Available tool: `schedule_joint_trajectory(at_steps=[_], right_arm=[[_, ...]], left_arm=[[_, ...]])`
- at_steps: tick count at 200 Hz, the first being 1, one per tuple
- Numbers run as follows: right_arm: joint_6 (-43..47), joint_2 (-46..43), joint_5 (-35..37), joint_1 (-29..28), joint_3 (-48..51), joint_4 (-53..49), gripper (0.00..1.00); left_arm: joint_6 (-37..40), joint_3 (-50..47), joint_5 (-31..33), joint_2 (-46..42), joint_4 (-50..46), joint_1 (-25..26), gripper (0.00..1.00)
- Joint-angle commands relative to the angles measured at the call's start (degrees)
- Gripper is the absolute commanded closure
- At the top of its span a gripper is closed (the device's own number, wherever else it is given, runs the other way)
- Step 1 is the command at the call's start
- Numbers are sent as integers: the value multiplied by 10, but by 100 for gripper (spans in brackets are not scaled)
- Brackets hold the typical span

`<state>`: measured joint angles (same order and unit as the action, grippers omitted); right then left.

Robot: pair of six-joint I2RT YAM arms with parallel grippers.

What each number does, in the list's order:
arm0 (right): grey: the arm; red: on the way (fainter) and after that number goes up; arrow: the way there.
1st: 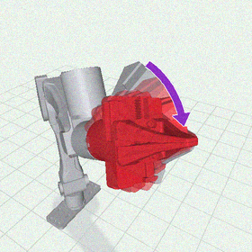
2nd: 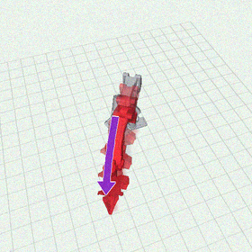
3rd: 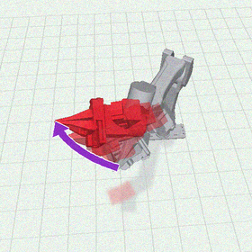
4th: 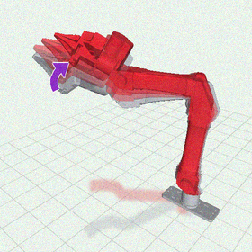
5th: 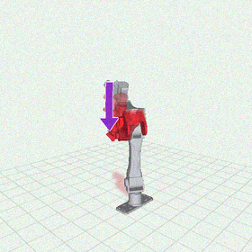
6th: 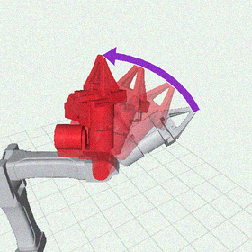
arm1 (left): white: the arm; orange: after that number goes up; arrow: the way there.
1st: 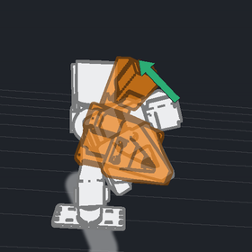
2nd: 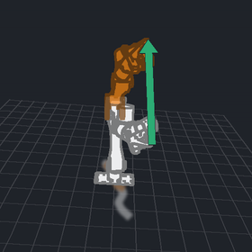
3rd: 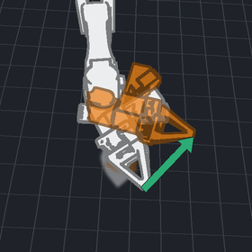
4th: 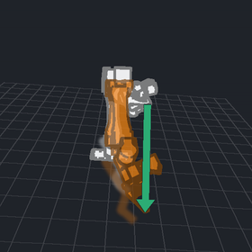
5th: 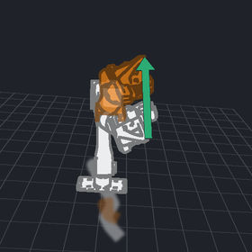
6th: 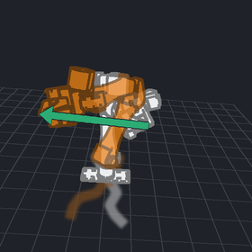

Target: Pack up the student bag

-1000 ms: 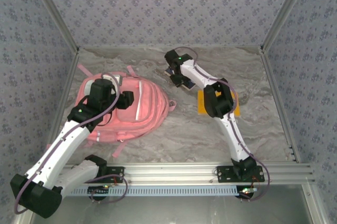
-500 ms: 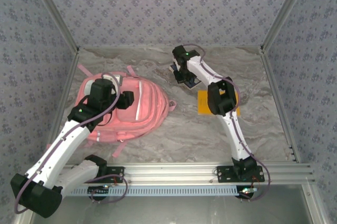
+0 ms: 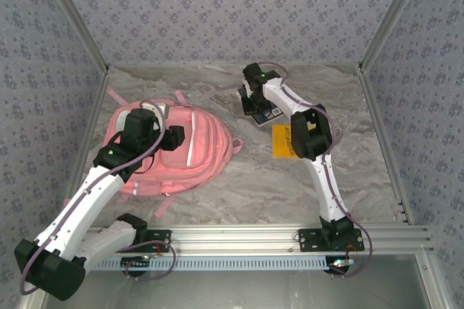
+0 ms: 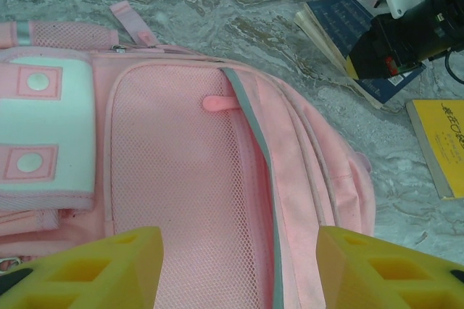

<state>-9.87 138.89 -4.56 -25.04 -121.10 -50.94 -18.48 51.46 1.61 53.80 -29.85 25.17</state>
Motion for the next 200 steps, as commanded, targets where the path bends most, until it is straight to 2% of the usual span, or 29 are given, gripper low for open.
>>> schedule_joint_trajectory(at_steps=[1, 72, 95, 98, 105, 112, 116, 130, 160, 180, 200], right_arm=[[-50, -45, -70, -3, 75, 24, 100], [-249, -243, -188, 9, 357, 277, 100], [-244, -261, -185, 22, 362, 259, 100], [-240, -261, -181, 24, 358, 254, 97], [-222, -257, -158, 31, 344, 232, 83], [-205, -252, -134, 39, 327, 215, 63], [-198, -246, -121, 43, 318, 205, 54], [-162, -220, -68, 57, 268, 170, 39], [-91, -112, -7, 83, 122, 67, 23], [-56, -49, 19, 90, 42, 9, 17], [-38, -9, 18, 95, -9, -22, 15]], left_arm=[[13, -1, 2, -1, 8, 6, 42], [19, -4, 5, -2, 5, 20, 42], [15, -2, 3, 0, 5, 23, 41], [14, -2, 1, 0, 5, 24, 41], [10, -2, -6, 4, 7, 23, 41], [4, 1, -15, 9, 8, 24, 41], [-1, 3, -22, 13, 9, 24, 41], [-16, 12, -52, 31, 6, 24, 41], [-23, 15, -98, 61, 4, 26, 41], [-11, 13, -96, 66, 0, 26, 41], [0, 11, -94, 63, 6, 26, 40]])
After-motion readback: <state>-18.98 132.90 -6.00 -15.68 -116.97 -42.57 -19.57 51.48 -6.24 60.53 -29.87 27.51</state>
